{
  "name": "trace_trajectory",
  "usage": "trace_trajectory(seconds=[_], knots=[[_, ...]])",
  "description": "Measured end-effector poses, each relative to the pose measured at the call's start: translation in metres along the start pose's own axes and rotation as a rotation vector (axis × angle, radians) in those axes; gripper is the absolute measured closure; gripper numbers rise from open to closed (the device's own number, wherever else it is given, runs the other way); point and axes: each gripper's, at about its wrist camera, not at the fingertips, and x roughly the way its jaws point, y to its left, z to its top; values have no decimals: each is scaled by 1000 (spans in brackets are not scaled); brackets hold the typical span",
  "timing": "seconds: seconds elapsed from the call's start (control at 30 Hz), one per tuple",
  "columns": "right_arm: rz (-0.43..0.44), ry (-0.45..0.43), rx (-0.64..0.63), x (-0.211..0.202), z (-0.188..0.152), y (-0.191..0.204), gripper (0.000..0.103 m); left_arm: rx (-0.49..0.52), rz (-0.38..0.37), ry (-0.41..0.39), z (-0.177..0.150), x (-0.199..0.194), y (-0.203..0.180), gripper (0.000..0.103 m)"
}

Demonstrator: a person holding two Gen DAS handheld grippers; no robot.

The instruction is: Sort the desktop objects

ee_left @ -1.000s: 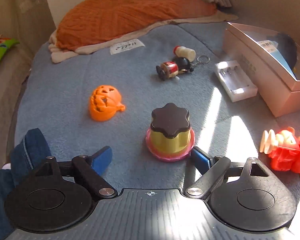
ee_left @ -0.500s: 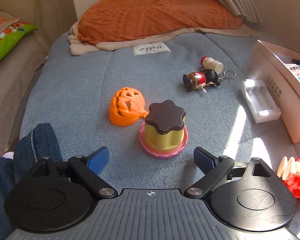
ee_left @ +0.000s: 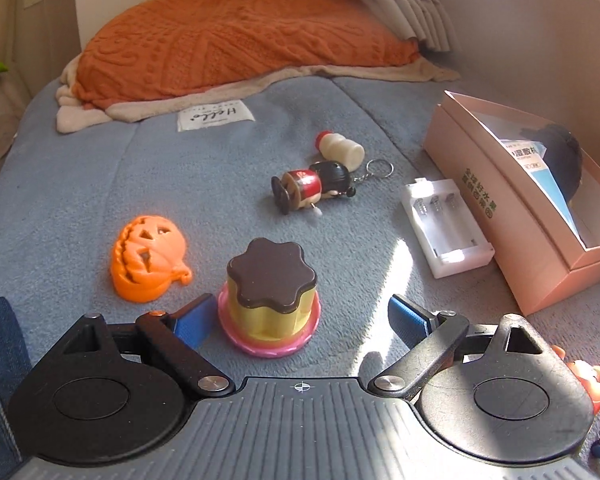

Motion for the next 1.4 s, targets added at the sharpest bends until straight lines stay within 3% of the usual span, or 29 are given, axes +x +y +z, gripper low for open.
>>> trace_trajectory(seconds=[0.2, 0.4, 0.57, 0.7, 0.77, 0.8, 0.93, 1.07, 1.13, 1.17, 1.2, 1.3, 1.4], knots=[[27, 19, -75, -4, 19, -2, 0, 4, -18, -3, 0, -1, -1, 7], [-27, -101, -111, -18, 47, -12, 0, 9, -8, -6, -1, -2, -1, 7], [-83, -97, -214, 1, 64, -9, 22, -8, 12, -3, -2, -2, 4, 7], [-109, -54, -261, 28, 71, -6, 29, -5, 17, -3, -5, -5, 4, 7], [-100, -30, -282, 37, 73, -6, 51, 5, 21, -4, -7, -7, 3, 7], [-93, -15, -283, 37, 75, -6, 52, 11, 24, -6, -8, -8, 3, 7], [-65, 4, -233, 26, 81, -11, 56, 23, 64, -5, -9, -2, 3, 11], [18, 66, -113, 6, 78, -26, 56, 49, 114, -20, -10, 7, 0, 14], [65, 97, -49, -10, 72, -35, 56, 75, 122, -36, -10, 7, -4, 24], [78, 106, -26, -18, 69, -39, 56, 93, 119, -49, -11, 4, -6, 40], [85, 111, -5, -27, 66, -43, 56, 108, 120, -55, -11, 1, -8, 42], [80, 81, 40, -58, 61, -61, 56, 166, 126, -78, -14, -17, -18, 42], [55, 21, 86, -91, 59, -83, 56, 183, 54, -119, -8, -51, -34, 42]])
